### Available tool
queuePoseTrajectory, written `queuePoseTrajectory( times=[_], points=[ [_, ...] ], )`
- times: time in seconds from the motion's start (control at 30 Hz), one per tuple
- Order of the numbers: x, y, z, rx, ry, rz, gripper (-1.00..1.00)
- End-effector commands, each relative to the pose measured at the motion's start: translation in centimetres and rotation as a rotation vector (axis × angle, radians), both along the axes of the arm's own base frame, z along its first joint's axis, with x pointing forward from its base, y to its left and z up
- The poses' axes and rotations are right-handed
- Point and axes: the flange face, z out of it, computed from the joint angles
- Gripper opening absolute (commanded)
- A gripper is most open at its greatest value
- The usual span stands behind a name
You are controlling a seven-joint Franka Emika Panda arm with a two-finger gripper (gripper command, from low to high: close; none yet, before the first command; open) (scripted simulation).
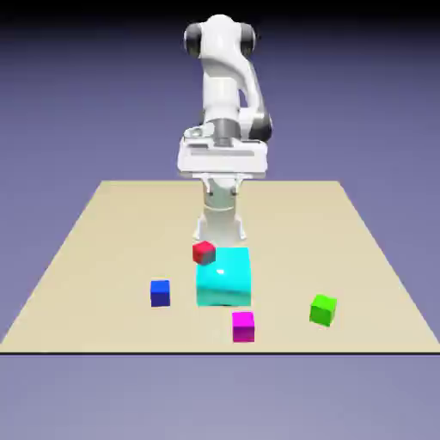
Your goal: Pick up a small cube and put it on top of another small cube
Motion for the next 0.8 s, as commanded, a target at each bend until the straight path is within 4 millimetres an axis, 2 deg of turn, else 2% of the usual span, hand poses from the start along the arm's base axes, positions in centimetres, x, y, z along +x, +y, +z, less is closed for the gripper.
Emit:
queuePoseTrajectory(
  times=[0.0,0.2,0.4,0.57,0.77],
  points=[
    [0.6,0.6,-0.5,-0.017,0.003,0.022,0.0],
    [3.5,4.9,-4.2,-0.099,0.021,0.175,0.0],
    [4.9,9.6,-9.1,-0.148,0.049,0.36,0.0],
    [4.8,13.3,-13.9,-0.163,0.087,0.532,0.0],
    [3.0,17.2,-20.3,-0.154,0.161,0.754,0.0]
  ],
)
